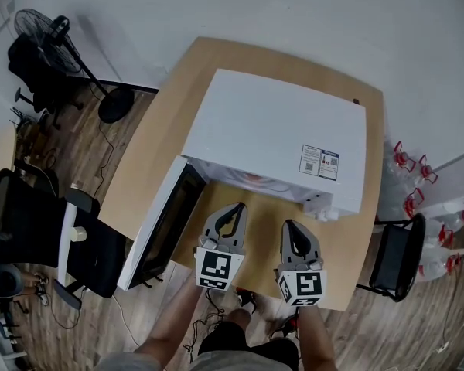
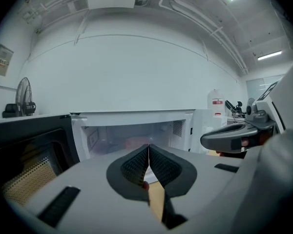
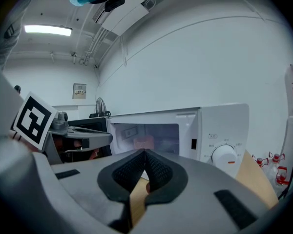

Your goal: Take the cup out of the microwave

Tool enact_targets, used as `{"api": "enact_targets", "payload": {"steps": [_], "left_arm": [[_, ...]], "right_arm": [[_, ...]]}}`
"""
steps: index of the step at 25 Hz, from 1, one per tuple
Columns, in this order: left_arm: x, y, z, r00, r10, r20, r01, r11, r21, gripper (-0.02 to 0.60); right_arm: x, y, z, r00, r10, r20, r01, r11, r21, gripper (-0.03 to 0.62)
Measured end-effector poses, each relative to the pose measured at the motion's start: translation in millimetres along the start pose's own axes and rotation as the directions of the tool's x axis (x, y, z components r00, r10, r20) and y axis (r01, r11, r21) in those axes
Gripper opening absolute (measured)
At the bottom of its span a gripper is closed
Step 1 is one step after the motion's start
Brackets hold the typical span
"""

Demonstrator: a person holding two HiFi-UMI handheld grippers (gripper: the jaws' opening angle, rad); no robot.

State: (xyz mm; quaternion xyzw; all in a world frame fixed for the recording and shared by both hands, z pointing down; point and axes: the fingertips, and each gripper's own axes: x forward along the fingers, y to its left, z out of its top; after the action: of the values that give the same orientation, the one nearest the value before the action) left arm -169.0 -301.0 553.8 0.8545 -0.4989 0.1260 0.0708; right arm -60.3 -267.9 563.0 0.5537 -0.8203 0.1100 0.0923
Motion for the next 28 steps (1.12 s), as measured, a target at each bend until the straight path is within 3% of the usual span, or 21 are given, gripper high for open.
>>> {"api": "enact_targets", "payload": {"steps": [9,11,19,28], "left_arm": [[30,7,-15,0.999,-0.029,-0.032,0.028,1.0,-0.004,0.036],[38,8,-17,0.999,-0.035,-0.035,0.036,0.999,0.001,0.117],[73,9,-22,0.997,-0.07,-0.039,0.07,0.998,0.004,0.295],[106,15,-29,0.995,-0.081,-0.066,0.08,0.997,-0.014,0.364]], "right_arm": [[5,-6,-8,1.0,-0.001,-0.008,0.001,1.0,0.002,0.017],[3,-9,-11,1.0,-0.012,-0.016,0.012,1.0,0.016,0.017],[3,-16,-15,0.999,-0.033,-0.028,0.033,0.999,0.034,0.017],[6,-20,-23,0.998,-0.038,-0.047,0.04,0.998,0.046,0.017]]}}
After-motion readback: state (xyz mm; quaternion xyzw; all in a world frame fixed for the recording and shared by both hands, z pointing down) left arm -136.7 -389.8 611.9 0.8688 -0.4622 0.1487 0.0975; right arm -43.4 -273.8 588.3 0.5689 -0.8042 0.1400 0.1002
